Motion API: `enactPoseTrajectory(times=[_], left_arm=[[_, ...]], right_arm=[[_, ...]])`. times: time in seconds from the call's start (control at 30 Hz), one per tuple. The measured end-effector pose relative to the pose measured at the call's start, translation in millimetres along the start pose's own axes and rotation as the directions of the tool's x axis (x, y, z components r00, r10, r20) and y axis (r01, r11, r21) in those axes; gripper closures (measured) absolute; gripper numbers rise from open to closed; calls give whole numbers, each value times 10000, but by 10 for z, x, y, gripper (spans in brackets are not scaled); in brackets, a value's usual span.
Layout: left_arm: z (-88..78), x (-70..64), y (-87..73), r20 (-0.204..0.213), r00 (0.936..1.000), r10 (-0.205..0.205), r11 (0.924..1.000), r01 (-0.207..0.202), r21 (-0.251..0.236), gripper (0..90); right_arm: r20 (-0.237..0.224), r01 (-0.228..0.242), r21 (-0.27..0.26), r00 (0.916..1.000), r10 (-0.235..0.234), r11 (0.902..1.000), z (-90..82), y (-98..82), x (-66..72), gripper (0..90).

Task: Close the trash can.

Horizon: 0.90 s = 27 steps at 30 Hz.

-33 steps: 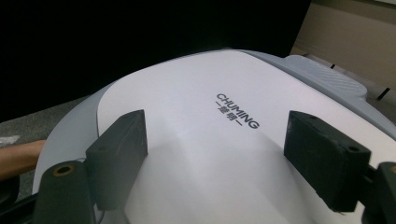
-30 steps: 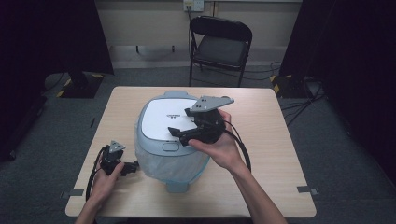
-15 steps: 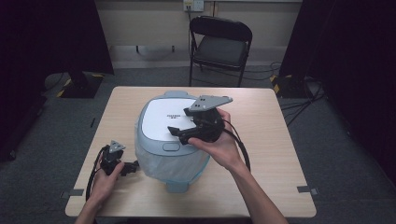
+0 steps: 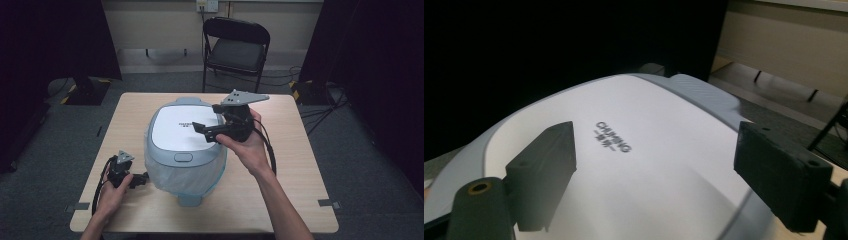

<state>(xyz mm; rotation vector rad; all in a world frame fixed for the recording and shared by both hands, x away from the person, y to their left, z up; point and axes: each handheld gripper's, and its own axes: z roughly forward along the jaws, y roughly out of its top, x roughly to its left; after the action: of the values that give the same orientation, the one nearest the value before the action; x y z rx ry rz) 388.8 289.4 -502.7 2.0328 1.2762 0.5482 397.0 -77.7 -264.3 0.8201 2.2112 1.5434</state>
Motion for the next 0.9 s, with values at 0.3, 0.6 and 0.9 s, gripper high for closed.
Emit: enactPoseTrajectory(times=[0.3, 0.6, 0.9], left_arm=[[0, 0, 0, 2, 10000, -1, 10000, 1, 0, 54], [0, 0, -1, -4, 10000, 6, 10000, -6, 0, 54], [0, -5, -2, -37, 10000, -62, 10000, 62, -4, 53]], right_arm=[[1121, -490, -18, 9925, 489, 9988, -190, -61, -222, 163], [1940, -930, 63, 9769, 900, 9956, -342, -231, -399, 164], [3066, -1388, 291, 9438, 1234, 9899, -503, -387, -594, 151]])
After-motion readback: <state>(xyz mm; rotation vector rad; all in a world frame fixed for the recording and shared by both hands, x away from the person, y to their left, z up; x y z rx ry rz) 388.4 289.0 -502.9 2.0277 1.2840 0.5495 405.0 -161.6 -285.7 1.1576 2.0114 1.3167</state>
